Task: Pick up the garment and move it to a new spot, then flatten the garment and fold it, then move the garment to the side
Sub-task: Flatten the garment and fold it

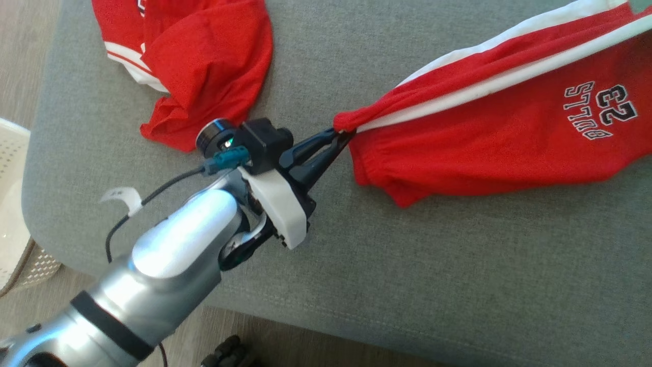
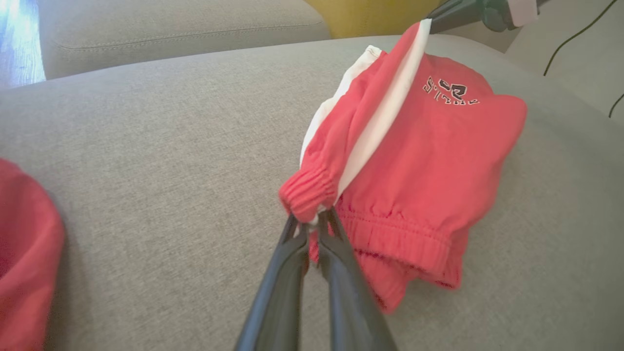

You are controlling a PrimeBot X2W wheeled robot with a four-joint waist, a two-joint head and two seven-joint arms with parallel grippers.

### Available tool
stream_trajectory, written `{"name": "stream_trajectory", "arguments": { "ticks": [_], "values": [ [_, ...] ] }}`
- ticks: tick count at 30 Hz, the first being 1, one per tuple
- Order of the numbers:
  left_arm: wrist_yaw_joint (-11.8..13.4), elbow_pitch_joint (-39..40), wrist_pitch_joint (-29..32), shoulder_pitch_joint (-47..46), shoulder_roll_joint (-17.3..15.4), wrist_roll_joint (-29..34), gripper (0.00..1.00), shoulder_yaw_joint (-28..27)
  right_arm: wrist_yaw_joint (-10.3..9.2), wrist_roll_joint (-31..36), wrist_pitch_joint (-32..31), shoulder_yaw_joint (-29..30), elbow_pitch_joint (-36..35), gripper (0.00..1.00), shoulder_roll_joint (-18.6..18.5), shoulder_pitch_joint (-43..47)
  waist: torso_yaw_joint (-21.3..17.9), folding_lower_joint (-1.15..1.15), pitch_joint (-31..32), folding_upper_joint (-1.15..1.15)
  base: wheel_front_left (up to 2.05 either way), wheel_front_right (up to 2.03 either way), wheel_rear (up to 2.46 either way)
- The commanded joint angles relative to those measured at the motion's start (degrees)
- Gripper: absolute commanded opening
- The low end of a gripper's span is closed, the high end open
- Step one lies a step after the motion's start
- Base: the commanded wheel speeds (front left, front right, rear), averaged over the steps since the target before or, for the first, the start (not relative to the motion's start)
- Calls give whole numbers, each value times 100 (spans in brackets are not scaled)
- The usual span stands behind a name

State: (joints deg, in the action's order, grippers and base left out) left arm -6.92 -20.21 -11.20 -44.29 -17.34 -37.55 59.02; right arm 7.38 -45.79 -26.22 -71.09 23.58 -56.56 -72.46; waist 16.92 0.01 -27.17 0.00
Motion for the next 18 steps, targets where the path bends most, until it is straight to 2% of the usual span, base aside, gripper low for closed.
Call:
{"name": "stream_trajectory", "arguments": {
  "ticks": [1,5,6,7,8,9,10,18],
  "values": [
    [-12,48,-72,-243,-134,-5,0,-188,11,36,61,38,17,0,-134,-25,33,-1,-58,0,0,0,0],
    [-27,-135,-148,-390,-7,-32,0,-161,11,-5,78,-36,165,0,-96,-147,58,-1,-164,0,0,0,0],
    [-31,-176,-166,-428,19,-41,25,-157,11,-11,91,-52,194,0,-84,-172,60,-1,-186,0,0,0,0],
    [-36,-253,-199,-501,58,-46,45,-147,11,-36,139,-79,242,0,-56,-218,65,-1,-226,0,0,0,0],
    [-38,-289,-212,-532,74,-47,59,-136,11,-36,191,-87,272,0,-39,-251,67,-1,-242,0,0,0,0],
    [-40,-324,-223,-561,91,-50,100,-130,11,-14,291,-93,288,33,-17,-292,69,-1,-259,0,0,0,0],
    [-41,-363,-233,-586,108,-58,100,-133,11,-27,375,-87,341,100,10,-320,70,-1,-272,0,0,0,0],
    [-32,-620,-321,-653,176,-25,100,-220,11,134,882,-119,756,100,266,-442,30,-1,-295,0,0,0,0]
  ]
}}
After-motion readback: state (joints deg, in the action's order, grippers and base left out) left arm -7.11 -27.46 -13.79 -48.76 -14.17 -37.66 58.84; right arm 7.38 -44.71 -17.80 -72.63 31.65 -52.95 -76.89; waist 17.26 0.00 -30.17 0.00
